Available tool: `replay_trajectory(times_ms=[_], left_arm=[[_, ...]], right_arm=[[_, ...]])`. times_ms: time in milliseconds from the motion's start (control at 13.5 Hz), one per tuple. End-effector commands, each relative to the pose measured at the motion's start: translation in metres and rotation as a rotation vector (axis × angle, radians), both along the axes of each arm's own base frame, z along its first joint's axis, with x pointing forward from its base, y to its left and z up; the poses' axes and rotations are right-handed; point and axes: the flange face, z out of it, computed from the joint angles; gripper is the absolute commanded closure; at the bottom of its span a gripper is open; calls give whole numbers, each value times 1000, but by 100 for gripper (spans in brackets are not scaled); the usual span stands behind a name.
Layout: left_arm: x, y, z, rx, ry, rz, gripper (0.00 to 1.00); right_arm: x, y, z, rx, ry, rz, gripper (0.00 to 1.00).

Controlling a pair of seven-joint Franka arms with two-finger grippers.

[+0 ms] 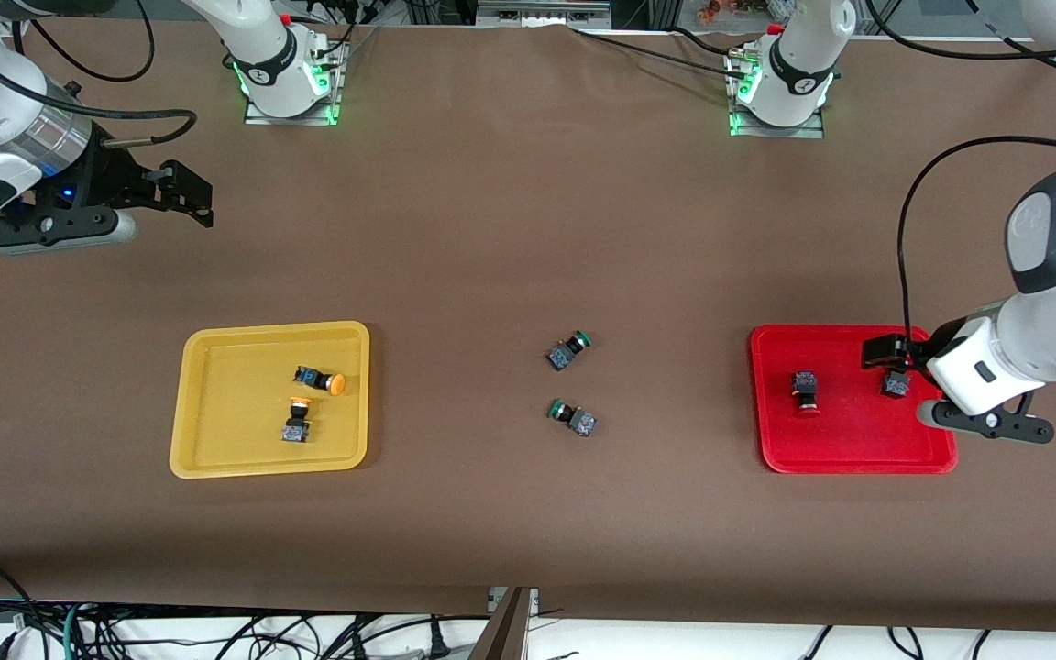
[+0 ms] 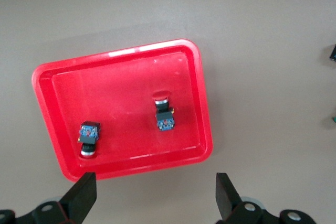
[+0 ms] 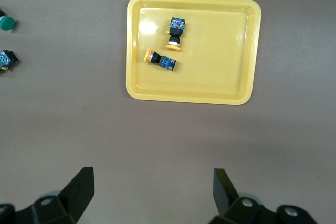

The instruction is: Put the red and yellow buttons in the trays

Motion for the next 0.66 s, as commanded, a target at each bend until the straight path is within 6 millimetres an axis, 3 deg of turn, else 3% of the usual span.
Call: replay_trajectory(times_ms=[0,148,295,517,591], left_arm=[[-1,-7,36,-12,-4,1,0],[-10,-5,66,1,-42,6,0],[-30,-9,110,23,-101,3,0],[-66,-6,124,62,-85,64,0],[-77,-14,123,77,-78,113,0]], right_arm=[[0,1,4,2,-4,7,0],[0,1,4,0,-4,4,0],[0,1,4,2,-5,-5,0],[0,1,4,2,-5,-5,0],[1,2,3,1,-2,-1,0]])
